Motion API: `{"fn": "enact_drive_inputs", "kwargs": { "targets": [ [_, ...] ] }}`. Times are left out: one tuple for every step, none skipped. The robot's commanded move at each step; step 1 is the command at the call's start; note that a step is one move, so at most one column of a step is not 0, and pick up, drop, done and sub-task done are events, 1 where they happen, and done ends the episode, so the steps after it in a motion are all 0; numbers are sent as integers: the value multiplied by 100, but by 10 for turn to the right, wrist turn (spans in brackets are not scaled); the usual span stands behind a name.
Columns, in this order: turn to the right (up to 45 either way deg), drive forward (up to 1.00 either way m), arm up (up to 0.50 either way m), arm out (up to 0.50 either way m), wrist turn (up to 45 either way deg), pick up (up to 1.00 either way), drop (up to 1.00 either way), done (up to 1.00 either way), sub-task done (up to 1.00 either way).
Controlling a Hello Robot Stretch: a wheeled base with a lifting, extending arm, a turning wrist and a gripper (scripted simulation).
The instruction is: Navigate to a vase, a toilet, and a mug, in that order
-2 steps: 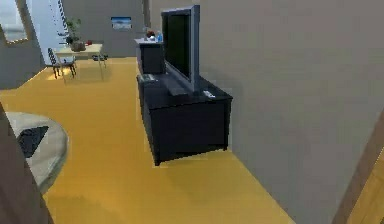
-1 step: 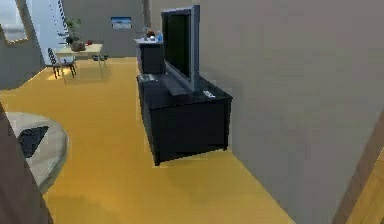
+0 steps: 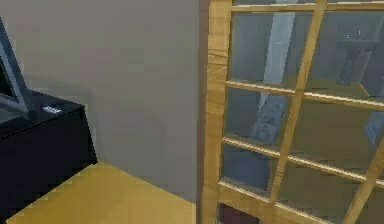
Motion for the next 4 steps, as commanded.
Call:
{"fn": "enact_drive_inputs", "kwargs": {
  "targets": [
    [0, 30, 0, 0, 0, 0, 0, 0, 0],
    [-450, 0, 0, 0, 0, 0, 0, 0, 0],
    [-90, 0, 0, 0, 0, 0, 0, 0, 0],
    [0, 30, 0, 0, 0, 0, 0, 0, 0]
  ]
}}
